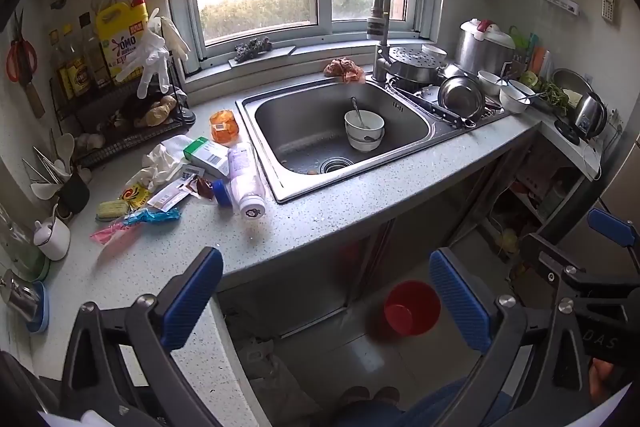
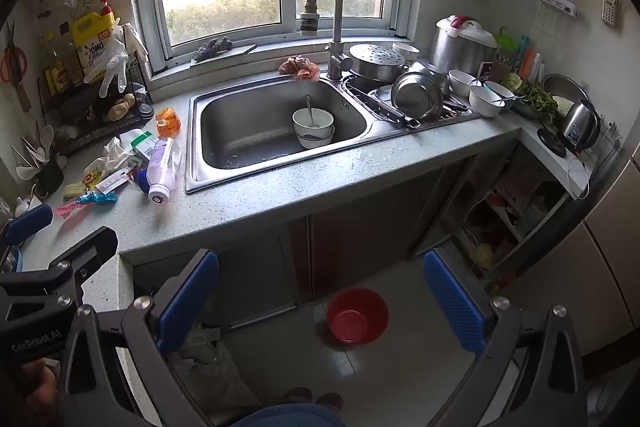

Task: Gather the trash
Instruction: 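Move both tools toward the counter beside the sink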

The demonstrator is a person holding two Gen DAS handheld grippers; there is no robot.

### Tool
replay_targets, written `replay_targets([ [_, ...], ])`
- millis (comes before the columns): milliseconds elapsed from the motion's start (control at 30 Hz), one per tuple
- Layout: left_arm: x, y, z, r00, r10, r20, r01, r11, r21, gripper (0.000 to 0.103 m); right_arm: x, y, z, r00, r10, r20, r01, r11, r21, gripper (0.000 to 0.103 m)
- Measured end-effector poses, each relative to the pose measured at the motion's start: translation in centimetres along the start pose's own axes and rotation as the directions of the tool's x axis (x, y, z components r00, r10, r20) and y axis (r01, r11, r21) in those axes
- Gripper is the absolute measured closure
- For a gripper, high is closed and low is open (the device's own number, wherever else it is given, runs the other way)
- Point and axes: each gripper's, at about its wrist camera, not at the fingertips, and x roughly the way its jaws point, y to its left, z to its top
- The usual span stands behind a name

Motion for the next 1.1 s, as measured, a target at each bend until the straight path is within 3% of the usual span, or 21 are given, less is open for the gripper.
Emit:
replay_targets([
  [1100, 0.6, -0.44, -0.41, 0.999, -0.026, -0.027, 0.026, 1.0, 0.002, 0.0, 0.17, 0.29, -0.32, 1.0, -0.024, 0.014, 0.024, 1.0, -0.016, 0.0],
])
